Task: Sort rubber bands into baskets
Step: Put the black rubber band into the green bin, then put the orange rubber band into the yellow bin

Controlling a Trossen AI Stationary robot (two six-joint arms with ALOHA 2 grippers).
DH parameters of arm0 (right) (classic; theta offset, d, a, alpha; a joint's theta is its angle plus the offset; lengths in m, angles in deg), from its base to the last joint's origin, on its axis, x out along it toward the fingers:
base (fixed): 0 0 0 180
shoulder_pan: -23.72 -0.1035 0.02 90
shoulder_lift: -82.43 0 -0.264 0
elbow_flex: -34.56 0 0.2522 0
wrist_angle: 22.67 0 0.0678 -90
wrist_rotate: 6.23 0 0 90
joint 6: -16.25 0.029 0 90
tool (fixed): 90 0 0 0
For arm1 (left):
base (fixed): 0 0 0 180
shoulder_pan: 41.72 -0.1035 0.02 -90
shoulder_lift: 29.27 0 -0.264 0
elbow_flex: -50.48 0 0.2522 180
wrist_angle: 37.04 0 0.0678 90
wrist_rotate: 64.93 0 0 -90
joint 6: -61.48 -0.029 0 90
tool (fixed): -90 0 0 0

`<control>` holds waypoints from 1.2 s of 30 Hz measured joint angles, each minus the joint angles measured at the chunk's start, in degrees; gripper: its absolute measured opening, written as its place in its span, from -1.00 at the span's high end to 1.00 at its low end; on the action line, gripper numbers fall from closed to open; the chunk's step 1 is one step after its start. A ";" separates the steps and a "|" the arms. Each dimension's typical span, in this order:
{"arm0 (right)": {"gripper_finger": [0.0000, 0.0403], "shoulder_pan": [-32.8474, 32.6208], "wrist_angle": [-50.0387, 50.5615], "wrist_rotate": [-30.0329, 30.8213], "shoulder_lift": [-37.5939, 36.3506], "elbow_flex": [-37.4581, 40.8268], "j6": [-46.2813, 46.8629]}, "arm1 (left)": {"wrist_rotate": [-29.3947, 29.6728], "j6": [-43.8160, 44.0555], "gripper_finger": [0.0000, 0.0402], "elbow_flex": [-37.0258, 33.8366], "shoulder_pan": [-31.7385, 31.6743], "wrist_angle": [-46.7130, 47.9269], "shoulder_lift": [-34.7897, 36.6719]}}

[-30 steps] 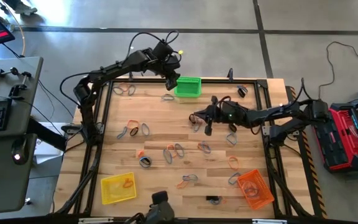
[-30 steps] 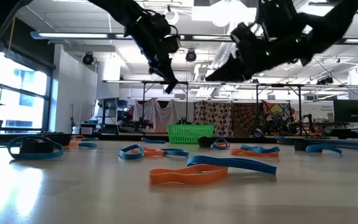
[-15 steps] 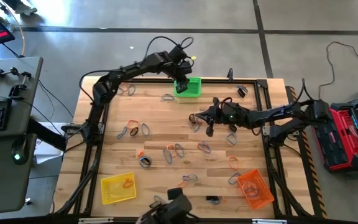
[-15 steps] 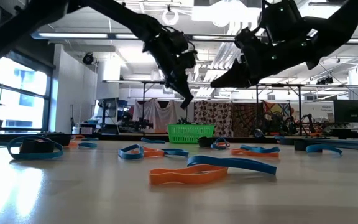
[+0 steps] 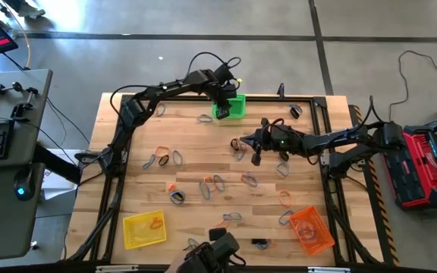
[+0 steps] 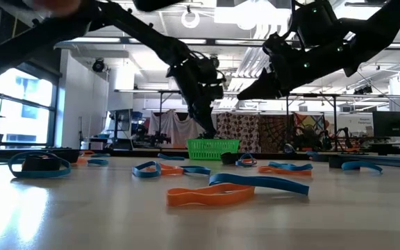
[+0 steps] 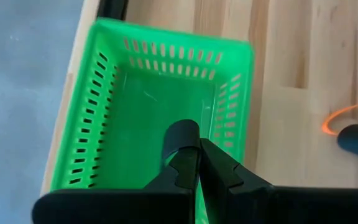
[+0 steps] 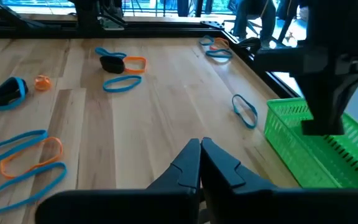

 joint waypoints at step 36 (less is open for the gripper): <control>1.00 0.00 1.19 0.11 0.00 0.00 3.12 | -0.50 -2.89 0.97 -0.04 0.28 -7.95 3.63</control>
